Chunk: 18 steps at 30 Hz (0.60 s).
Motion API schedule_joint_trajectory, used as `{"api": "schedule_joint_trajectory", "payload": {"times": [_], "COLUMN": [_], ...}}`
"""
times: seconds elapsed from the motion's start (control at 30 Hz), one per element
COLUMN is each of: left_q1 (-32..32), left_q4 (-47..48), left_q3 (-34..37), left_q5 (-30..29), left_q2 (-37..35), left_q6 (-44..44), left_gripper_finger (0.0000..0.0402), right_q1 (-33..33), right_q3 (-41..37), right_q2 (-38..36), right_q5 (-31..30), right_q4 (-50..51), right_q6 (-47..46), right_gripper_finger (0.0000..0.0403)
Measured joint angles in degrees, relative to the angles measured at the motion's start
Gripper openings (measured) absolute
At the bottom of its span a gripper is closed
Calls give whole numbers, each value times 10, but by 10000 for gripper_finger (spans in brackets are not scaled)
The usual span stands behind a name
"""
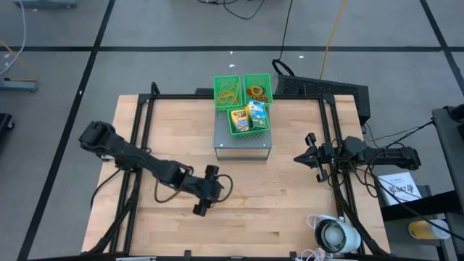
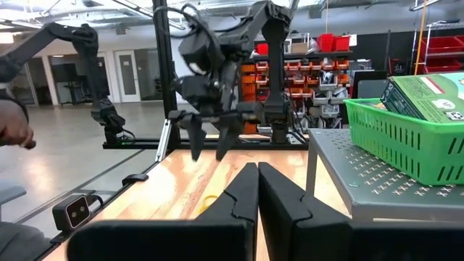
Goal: Pick & Place Office Desk Supplies
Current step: Put the yellow rubber band into the left green bin on the shelf
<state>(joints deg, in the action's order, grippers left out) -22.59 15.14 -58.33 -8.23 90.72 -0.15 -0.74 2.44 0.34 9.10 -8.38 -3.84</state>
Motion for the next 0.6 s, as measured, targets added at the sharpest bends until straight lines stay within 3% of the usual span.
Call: {"api": "schedule_joint_trajectory", "payload": {"times": [0.2, 0.3, 0.43, 0.6], "left_q1": [9, 19, 30, 29], "left_q4": [-91, -108, -79, -16], "left_q3": [0, 0, 0, 0], "left_q5": [0, 27, 83, 79], "left_q2": [79, 109, 127, 128], "left_q6": [24, 19, -18, -38], "left_gripper_finger": [239, 239, 239, 239], "right_q1": [0, 0, 0, 0], "right_q3": [0, 0, 0, 0], "right_q2": [0, 0, 0, 0], "right_q5": [0, 0, 0, 0], "right_q4": [0, 0, 0, 0], "right_q6": [0, 0, 0, 0], "right_gripper_finger": [0, 0, 0, 0]}}
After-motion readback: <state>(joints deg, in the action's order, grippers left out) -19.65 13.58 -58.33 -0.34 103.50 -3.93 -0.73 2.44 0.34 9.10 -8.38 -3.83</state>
